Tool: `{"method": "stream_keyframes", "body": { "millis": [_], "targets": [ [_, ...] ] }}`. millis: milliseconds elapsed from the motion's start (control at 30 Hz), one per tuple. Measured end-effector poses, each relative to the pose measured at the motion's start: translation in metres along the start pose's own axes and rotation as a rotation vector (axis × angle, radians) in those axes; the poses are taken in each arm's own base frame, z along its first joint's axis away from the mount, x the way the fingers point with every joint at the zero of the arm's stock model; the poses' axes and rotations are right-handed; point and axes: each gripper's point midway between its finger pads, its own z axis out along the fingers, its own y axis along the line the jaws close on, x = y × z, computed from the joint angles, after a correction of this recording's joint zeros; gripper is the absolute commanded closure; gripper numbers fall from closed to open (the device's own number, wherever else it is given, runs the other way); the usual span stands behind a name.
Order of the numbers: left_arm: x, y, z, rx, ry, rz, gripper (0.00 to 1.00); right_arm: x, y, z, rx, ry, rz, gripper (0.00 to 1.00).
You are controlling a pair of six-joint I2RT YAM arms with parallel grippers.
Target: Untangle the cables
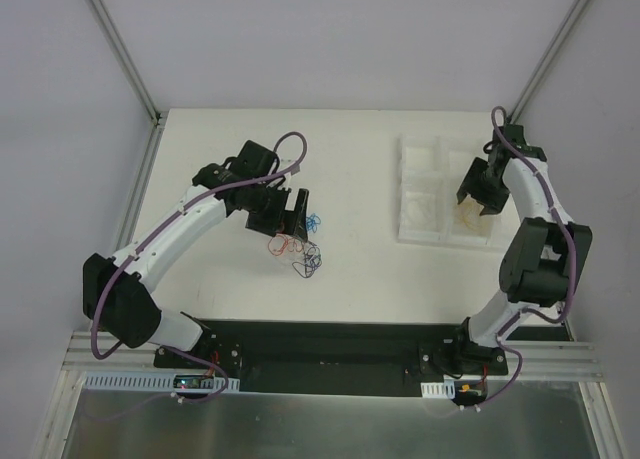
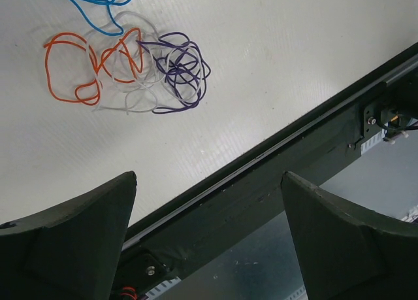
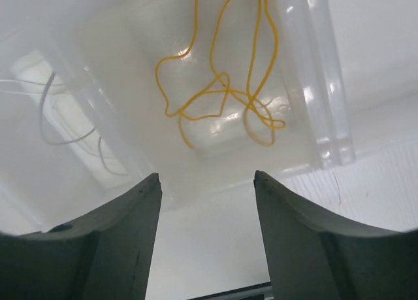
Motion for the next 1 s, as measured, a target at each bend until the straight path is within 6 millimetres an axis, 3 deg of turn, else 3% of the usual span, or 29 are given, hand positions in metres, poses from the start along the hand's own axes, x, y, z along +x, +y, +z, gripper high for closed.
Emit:
{"method": "stream_keyframes", "body": {
  "millis": [133, 267, 367, 500, 600, 667, 733, 900, 1000],
  "targets": [
    [-0.002, 0.007, -0.002, -0.041, -0.009, 0.005, 0.09, -0.003, -0.001, -0.044, -0.027, -0.083, -0.021, 0.31],
    [-0.003, 0.015, -0.003, -0.081, -0.018, 0.023, 0.13, -0.004, 0.004, -0.083, -0.068, -0.173, -0.036, 0.34],
    [-0.003, 0.019, -0.003, -0.102, -0.019, 0.03, 0.14, 0.009, 0.027, -0.105, -0.152, -0.217, -0.077, 0.39],
    [-0.004, 0.022, -0.003, -0.111, -0.02, 0.012, 0.15, 0.066, 0.094, -0.105, -0.352, -0.16, -0.172, 0.43],
    [-0.002, 0.026, -0.001, -0.118, -0.017, -0.034, 0.17, 0.142, 0.156, -0.086, -0.52, -0.025, -0.259, 0.46],
    [0.003, 0.031, 0.004, -0.125, -0.006, -0.071, 0.19, 0.194, 0.186, -0.075, -0.588, 0.101, -0.31, 0.51],
    [0.012, 0.037, 0.009, -0.134, 0.008, -0.11, 0.2, 0.228, 0.209, -0.068, -0.622, 0.19, -0.345, 0.6],
    [0.036, 0.044, 0.004, -0.14, 0.003, -0.157, 0.23, 0.287, 0.267, -0.06, -0.668, 0.326, -0.393, 0.68],
    [0.044, 0.044, -0.004, -0.131, -0.028, -0.161, 0.24, 0.305, 0.283, -0.061, -0.674, 0.354, -0.361, 0.72]
  ]
}}
